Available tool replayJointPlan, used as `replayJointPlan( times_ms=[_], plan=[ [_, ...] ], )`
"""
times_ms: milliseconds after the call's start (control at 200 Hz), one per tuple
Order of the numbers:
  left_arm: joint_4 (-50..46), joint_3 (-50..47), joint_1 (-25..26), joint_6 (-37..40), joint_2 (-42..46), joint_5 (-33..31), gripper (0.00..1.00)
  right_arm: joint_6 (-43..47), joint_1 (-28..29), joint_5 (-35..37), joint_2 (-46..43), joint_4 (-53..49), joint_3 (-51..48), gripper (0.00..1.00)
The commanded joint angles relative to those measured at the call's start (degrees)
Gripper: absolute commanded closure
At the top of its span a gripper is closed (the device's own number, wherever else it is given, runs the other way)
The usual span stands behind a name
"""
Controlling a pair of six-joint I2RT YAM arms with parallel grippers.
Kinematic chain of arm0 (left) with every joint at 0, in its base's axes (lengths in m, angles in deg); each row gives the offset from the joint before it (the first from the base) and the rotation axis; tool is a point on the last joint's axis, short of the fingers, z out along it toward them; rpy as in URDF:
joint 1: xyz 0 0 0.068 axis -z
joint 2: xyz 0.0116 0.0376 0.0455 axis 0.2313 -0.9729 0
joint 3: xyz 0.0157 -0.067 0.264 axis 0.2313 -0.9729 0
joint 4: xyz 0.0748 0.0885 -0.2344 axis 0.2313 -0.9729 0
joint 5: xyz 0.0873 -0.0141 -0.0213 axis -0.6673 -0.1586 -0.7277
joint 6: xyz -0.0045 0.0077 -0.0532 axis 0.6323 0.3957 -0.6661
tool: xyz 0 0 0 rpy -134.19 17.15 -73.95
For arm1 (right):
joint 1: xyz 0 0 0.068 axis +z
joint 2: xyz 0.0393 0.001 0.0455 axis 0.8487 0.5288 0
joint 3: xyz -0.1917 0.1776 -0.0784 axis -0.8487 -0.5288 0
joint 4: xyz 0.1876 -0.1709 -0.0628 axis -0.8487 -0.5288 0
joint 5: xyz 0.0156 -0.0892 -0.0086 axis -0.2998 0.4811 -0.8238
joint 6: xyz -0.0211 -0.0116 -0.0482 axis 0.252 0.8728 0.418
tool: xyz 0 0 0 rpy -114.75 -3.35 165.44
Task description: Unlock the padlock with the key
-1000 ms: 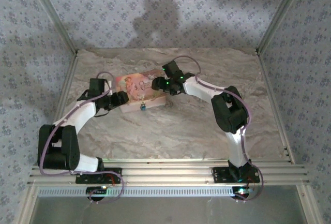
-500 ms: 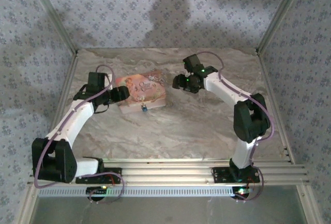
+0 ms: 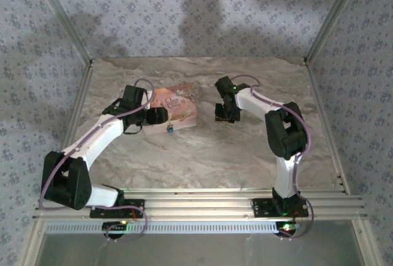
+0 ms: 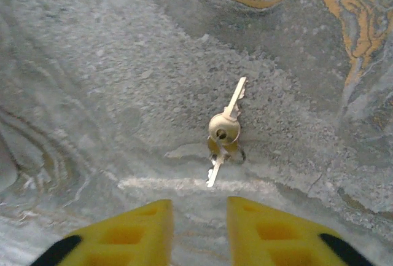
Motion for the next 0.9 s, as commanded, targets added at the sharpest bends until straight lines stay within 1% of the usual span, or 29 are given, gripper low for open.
replayJointPlan(
  times_ms=[0,110,295,490,625,819,894],
  plan=[
    [0.3,1.7,0.4,1.3,-1.2,0.5,0.29,1.5,-0.2,1.6,2.6,-3.6,3.4,0.76],
    [0.4,2.0,0.5,1.8,-1.8,1.2,0.29,2.4,-0.1,3.4,4.0,-5.0,5.1,0.77],
    [0.7,2.3,0.6,2.1,-2.5,1.3,0.29,3.1,-0.1,5.1,4.6,-6.4,6.6,0.74],
    [1.2,2.7,0.6,2.2,-3.5,1.8,0.29,4.0,-0.2,6.7,5.6,-7.7,7.8,0.65],
    [1.0,3.1,0.6,2.3,-4.0,2.0,0.29,5.4,-0.2,6.2,7.1,-8.1,9.1,0.59],
    [0.5,3.3,0.6,2.8,-3.8,1.6,0.29,7.5,-0.3,6.0,9.5,-9.4,11.5,0.59],
    [0.3,3.4,0.6,2.9,-3.8,1.6,0.29,8.1,-0.3,6.0,10.1,-9.5,11.6,0.61]
  ],
)
